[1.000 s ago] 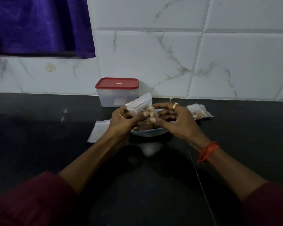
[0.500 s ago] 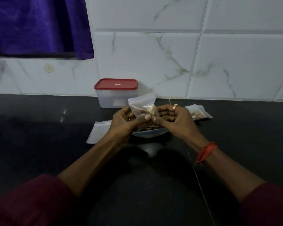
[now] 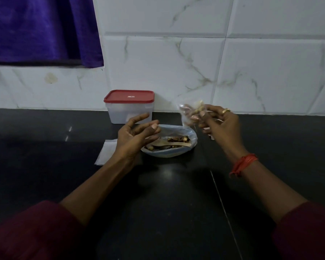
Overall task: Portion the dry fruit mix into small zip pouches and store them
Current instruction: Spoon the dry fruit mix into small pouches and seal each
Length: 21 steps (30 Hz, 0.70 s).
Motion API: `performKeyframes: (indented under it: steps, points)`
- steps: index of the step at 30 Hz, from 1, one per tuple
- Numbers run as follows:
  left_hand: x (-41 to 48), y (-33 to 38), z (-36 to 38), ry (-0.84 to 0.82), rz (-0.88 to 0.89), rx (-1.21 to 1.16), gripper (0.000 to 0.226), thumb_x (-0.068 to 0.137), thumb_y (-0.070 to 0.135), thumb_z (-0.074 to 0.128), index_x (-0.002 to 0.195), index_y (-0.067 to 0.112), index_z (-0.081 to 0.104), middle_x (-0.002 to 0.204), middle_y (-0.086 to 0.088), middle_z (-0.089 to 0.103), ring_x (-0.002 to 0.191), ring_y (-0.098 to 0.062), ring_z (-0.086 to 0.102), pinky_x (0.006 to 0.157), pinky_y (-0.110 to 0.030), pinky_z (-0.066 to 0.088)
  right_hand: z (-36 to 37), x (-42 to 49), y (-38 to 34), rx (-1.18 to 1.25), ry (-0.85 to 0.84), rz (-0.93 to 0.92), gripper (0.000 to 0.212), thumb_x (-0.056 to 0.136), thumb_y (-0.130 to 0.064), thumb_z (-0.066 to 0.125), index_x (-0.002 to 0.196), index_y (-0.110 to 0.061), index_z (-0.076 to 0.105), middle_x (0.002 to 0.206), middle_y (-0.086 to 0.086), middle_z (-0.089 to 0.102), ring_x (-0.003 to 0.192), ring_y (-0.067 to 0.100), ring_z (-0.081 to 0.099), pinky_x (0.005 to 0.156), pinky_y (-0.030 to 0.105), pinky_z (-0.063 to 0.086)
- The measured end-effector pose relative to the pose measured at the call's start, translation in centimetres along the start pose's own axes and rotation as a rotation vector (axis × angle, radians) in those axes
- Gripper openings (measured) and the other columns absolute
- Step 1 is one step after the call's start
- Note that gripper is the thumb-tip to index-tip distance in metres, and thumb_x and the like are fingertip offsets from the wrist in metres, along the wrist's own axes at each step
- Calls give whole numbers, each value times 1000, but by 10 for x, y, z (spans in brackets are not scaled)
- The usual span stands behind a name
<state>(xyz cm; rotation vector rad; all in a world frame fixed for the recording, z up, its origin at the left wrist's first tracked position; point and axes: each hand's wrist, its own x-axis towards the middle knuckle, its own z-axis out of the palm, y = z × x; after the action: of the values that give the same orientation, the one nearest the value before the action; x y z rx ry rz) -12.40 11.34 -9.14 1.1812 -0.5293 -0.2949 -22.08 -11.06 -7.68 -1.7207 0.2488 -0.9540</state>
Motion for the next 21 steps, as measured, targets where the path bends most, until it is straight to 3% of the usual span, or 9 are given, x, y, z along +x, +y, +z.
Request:
performKeyframes:
  steps: [6,9,12,17,19,21]
  points:
    - [2,1,-2,44,14,51,52,70,24,76,119,20,62,100,-3,78,96,-26,74,79,-36,63,-32,19,37,-123,150,92,23,93,-27,71,113,-15,70,89,9,75,69,11,72,60,32,60]
    - [3,1,-2,53,21,63,52,70,24,77,119,20,62,101,-4,77,95,-26,75,78,-37,63,-37,21,51,-208,169,99,15,88,-31,75,100,-28,68,88,8,76,74,19,75,71,43,63]
    - [3,1,-3,63,22,67,52,69,24,77,119,20,62,103,-6,77,96,-27,74,79,-39,63,-38,21,58,-285,177,121,16,87,-26,76,90,-31,61,85,7,75,75,21,75,72,46,63]
    - [4,1,-3,71,15,72,51,69,24,76,119,21,62,107,-9,75,94,-27,75,77,-37,63,-43,21,63,-479,87,122,8,90,-14,69,93,-21,73,88,2,76,82,16,73,92,38,57]
    - [4,0,-3,72,15,77,50,70,24,76,118,21,62,106,-9,75,93,-26,75,76,-38,63,-43,20,61,-616,59,86,15,91,-13,66,100,-17,77,100,6,76,95,20,71,98,22,46]
    - [4,0,-3,77,23,97,44,74,23,76,117,21,63,102,-8,76,89,-27,74,74,-39,63,-43,20,58,-771,18,42,20,92,-17,65,108,-18,77,115,9,72,110,23,65,98,22,40]
